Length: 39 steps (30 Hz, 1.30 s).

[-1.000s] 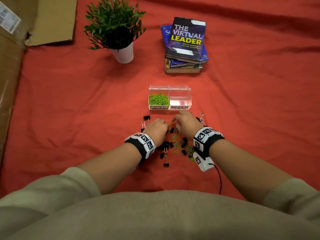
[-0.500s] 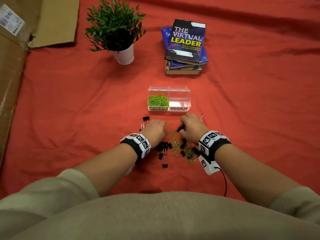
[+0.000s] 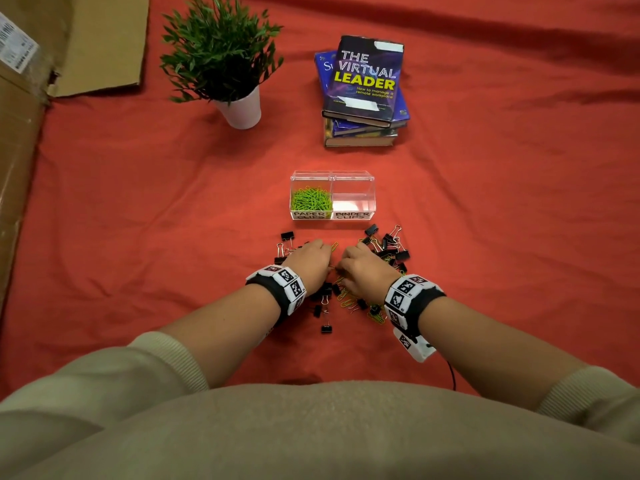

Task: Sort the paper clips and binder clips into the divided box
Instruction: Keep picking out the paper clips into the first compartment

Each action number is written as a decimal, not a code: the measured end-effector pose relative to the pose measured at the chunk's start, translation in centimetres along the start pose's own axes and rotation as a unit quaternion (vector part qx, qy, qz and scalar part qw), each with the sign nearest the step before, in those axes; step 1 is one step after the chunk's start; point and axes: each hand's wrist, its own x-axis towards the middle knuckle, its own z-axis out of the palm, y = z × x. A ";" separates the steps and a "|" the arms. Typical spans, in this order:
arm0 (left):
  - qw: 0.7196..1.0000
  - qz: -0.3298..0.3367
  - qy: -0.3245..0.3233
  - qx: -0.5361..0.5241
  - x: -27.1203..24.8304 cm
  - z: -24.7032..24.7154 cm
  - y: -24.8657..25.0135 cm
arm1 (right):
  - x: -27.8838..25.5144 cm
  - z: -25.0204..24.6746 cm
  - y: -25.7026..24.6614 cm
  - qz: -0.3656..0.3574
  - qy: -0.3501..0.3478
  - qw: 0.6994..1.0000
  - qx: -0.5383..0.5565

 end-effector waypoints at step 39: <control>0.992 -0.071 0.024 -0.101 3.3 -1.4 0.5 | -1.0 -0.5 0.7 0.091 -0.044 0.978 0.180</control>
